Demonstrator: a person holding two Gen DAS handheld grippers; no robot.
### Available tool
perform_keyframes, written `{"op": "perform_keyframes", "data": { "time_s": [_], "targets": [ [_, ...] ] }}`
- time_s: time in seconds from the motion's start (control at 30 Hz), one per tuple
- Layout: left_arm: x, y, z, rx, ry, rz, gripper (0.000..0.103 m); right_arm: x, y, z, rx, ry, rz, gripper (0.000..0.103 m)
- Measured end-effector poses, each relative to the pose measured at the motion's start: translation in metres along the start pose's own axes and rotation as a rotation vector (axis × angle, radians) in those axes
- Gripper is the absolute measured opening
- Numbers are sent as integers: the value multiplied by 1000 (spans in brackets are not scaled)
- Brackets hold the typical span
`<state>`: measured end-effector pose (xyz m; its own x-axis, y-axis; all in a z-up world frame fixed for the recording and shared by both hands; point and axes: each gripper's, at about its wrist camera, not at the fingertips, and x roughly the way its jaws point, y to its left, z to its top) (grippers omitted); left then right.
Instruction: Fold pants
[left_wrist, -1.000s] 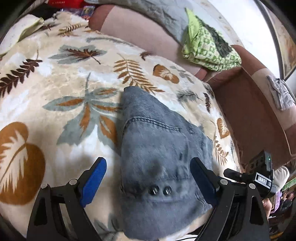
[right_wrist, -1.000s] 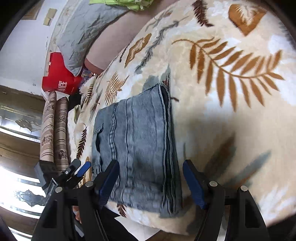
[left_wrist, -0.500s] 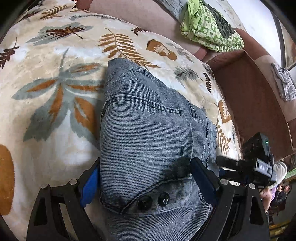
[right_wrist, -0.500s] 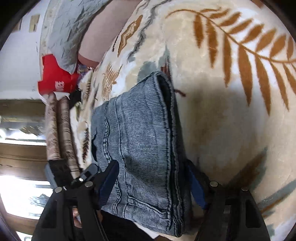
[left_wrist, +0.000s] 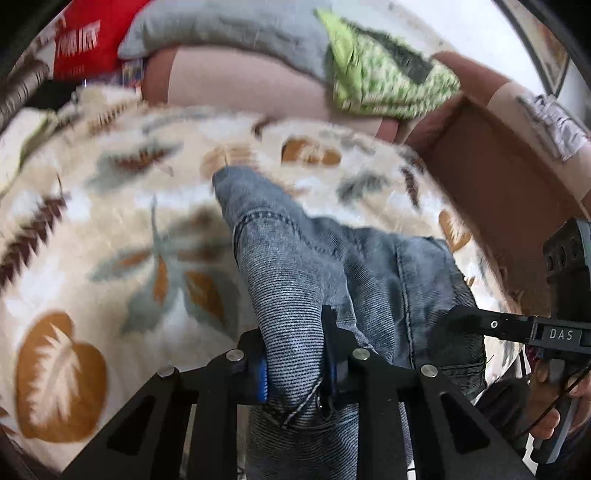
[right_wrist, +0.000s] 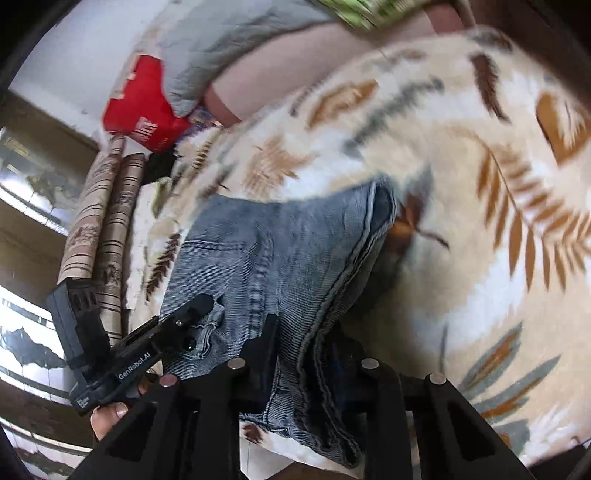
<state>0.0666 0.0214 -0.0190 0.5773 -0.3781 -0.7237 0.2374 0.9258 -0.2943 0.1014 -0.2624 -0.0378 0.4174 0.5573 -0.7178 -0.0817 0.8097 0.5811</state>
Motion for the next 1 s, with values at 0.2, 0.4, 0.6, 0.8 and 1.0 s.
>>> {"op": "perform_keyframes", "data": {
  "time_s": [0.2,0.4,0.6,0.8,1.0],
  "targets": [
    [-35,12,39,37,-144,20,24,-14,42,35,-76,-94,34,26],
    [-25,44,71,15,-186,25,24,2,68,81,-124,-146,24,26],
    [37,77,62,-36,-54,69,41,60,51,93,-110,-72,-32,26],
    [43,104,38,-120,0,188,76,99,16,79,-95,8,-221,30],
    [2,82,27,-59,-78,240,87,50,54,63,-191,-101,-140,38]
  ]
}}
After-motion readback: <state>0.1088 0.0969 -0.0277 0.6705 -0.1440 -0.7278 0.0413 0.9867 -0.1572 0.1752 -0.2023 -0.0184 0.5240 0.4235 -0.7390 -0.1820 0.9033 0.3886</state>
